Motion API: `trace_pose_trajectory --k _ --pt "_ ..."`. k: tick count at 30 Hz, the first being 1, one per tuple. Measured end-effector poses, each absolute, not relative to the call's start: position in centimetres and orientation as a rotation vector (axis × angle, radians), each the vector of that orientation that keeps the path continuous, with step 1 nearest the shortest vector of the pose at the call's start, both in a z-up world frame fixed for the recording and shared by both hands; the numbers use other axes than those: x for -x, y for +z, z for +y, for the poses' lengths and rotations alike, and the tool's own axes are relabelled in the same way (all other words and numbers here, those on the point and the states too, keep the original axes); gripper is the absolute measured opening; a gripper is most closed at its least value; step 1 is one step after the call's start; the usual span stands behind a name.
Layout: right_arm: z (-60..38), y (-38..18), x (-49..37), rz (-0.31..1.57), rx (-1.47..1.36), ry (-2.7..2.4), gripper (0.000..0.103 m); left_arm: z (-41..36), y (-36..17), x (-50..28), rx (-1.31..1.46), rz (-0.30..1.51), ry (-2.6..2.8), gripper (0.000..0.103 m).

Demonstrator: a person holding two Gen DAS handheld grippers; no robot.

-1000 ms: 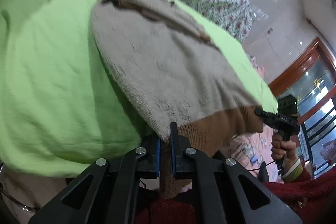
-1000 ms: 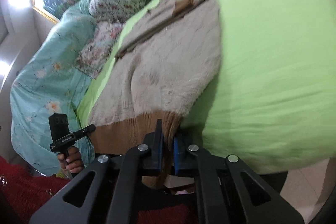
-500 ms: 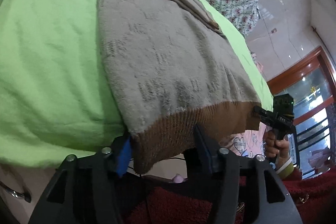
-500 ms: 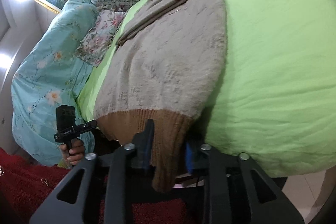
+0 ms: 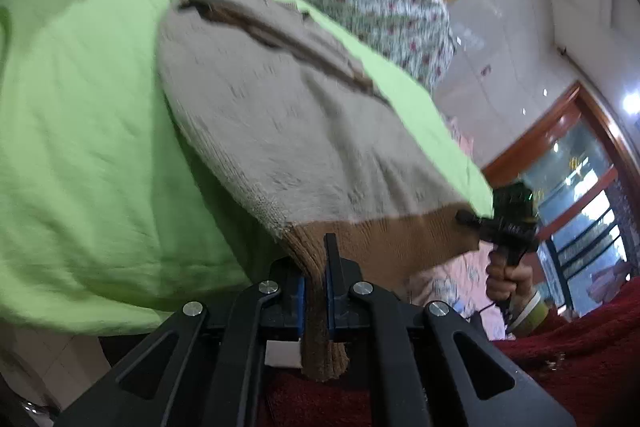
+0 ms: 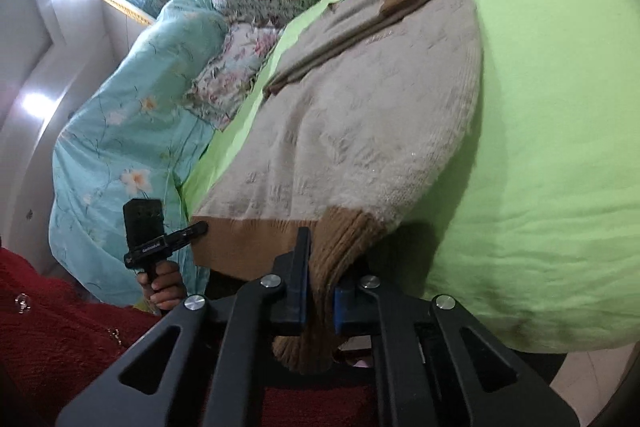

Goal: Fold small clothes
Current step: 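Grasp the brown hem with both grippers and lift it, then fold the hem over toward the collar with both grippers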

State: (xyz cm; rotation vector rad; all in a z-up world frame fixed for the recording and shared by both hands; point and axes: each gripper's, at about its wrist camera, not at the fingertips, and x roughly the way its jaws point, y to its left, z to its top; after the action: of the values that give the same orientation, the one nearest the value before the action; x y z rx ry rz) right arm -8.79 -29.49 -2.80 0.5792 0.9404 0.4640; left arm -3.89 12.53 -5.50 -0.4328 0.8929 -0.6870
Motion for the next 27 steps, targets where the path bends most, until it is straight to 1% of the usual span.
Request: trace_pose_trajectory --k 3,6,9,15,18,20,22,27 --pt "-30.4 -3.4 9.5 0.963 -0.593 0.428 0.009 13.6 -5.1 4.1 0.462 0.886 -0.67 0.005" --pt "-30.7 -2.7 9.5 0.929 -0.637 0.442 0.009 13.6 -3.9 3.8 0.482 0.864 -0.675 0.005" --pt "-30.7 -0.4 8.7 0.842 -0.671 0.49 0.009 13.3 -1.4 2.9 0.47 0.81 -0.688 0.005" --pt "-31.0 7.0 4.9 0.634 -0.659 0.576 0.009 12.3 5.3 0.1 0.398 0.647 -0.706 0.006" --pt "-32.2 10.0 1.6 0.541 -0.655 0.564 0.009 12.0 7.8 -2.8 0.4 0.563 -0.703 0.006" --pt "-32.6 10.7 -0.7 0.52 -0.644 0.533 0.009 11.8 8.6 -5.4 0.405 0.531 -0.672 0.006" --pt "-32.9 11.0 -3.9 0.525 -0.628 0.47 0.009 11.9 8.8 -8.7 0.421 0.521 -0.625 0.006" --pt "-34.4 9.6 -13.0 0.576 -0.639 0.335 0.009 11.7 7.9 -17.5 0.457 0.568 -0.523 0.005"
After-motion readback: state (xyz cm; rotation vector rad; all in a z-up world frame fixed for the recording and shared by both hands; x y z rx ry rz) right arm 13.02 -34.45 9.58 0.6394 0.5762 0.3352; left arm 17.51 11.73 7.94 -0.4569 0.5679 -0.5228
